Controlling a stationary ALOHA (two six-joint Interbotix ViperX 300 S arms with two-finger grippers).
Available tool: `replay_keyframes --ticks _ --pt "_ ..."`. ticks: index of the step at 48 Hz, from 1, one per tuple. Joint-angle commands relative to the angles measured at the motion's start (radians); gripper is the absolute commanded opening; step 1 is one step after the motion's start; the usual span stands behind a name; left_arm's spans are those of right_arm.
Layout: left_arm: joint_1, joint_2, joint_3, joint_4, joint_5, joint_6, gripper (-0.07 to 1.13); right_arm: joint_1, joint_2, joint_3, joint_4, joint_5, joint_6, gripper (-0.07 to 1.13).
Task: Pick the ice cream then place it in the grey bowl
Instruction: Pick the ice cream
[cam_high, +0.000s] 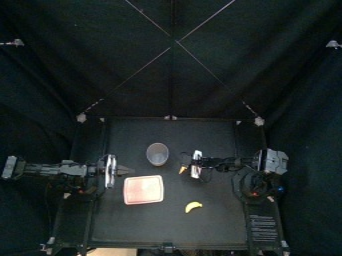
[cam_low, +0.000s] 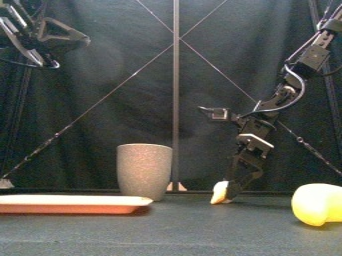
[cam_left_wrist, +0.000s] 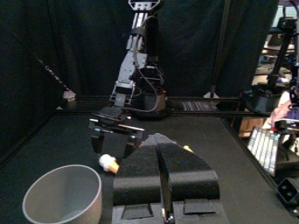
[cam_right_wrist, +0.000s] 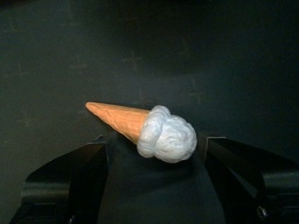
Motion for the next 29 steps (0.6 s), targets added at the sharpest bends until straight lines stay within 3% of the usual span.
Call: replay_keyframes --ticks 1,18,29 --pt "0.002 0.003 -0.012 0.0 -0.005 0.002 -0.04 0.014 -0.011 -0.029 0.008 -0.008 0.002 1.01" --pt "0.006 0.003 -0.009 0.0 -0.005 0.002 -0.03 0.044 0.035 -0.052 0.008 -0.006 0.0 0.97" --pt "0.011 0.003 -0.005 0.0 -0.005 0.002 -0.03 0.044 0.057 -0.074 0.008 -0.003 0.002 0.73"
